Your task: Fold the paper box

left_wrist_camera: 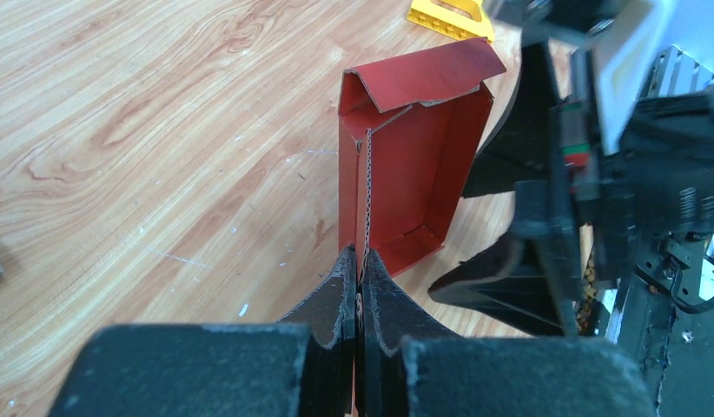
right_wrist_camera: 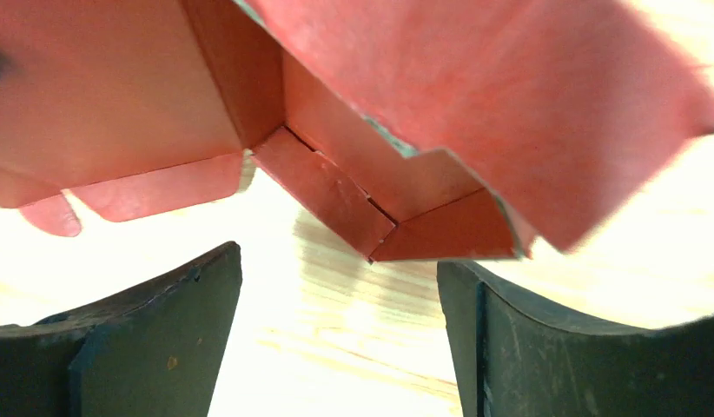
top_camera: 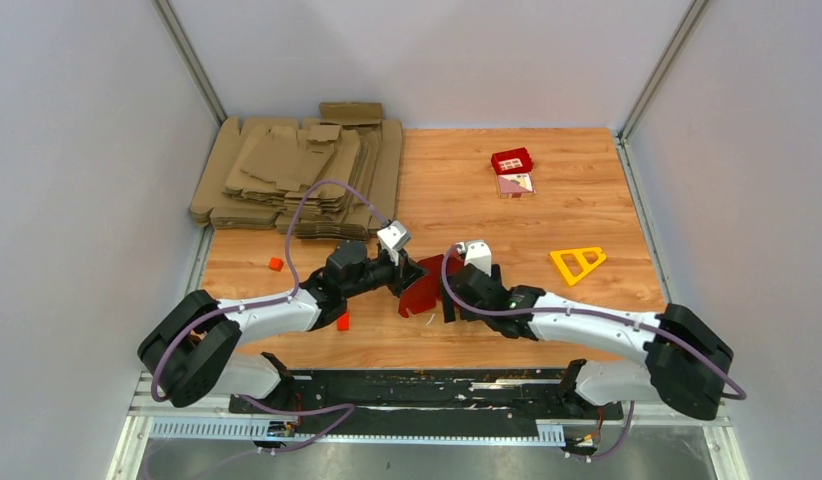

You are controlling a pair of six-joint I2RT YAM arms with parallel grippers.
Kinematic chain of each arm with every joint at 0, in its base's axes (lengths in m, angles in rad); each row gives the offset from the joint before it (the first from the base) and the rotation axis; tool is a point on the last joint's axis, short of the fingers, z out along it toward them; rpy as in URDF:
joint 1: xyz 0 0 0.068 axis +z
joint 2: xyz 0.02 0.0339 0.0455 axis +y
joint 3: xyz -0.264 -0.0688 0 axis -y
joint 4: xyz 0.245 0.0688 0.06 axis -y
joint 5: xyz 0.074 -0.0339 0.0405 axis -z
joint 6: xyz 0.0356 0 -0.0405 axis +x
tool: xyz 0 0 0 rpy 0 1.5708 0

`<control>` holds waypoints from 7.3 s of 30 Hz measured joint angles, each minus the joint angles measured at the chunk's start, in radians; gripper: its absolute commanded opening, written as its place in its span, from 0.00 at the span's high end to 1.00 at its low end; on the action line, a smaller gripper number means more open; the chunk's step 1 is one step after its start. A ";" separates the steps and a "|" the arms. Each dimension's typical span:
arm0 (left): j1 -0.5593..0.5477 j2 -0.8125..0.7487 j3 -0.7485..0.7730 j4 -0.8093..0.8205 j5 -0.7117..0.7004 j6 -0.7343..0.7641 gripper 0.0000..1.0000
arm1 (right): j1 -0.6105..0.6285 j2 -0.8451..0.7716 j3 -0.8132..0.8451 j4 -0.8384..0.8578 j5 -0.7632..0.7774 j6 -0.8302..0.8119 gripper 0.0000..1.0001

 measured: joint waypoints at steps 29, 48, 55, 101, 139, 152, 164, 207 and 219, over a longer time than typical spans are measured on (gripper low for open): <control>-0.005 0.089 0.279 -0.378 0.056 -0.005 1.00 | -0.354 -0.333 0.253 -0.265 -0.320 -0.286 0.08; -0.004 0.396 0.861 -1.246 0.012 0.136 0.86 | -0.654 -0.196 0.002 -0.030 -0.843 -0.252 0.21; -0.006 0.529 0.982 -1.375 0.000 0.205 0.49 | -0.654 -0.122 -0.056 0.051 -0.874 -0.242 0.22; -0.043 -0.285 -0.109 -0.805 0.034 -0.351 0.39 | -0.410 0.118 0.102 -0.034 -0.577 -0.329 0.26; 0.145 0.357 -0.024 0.079 0.061 -0.568 0.84 | -0.394 0.000 0.014 -0.024 -0.496 -0.298 0.24; 0.166 0.129 -0.021 -0.211 -0.076 -0.379 0.11 | -0.528 -0.080 0.008 0.005 -0.525 -0.251 0.24; 0.190 -0.126 -0.227 -0.194 -0.147 -0.578 0.16 | -0.547 0.076 0.103 0.012 -0.497 -0.245 0.24; 0.010 0.219 0.238 -0.592 -0.256 -0.444 0.54 | -0.465 -0.091 -0.072 0.132 -0.549 -0.092 0.30; -0.020 0.232 0.263 -0.651 -0.332 -0.429 0.92 | -0.554 -0.156 -0.153 0.142 -0.536 -0.045 0.40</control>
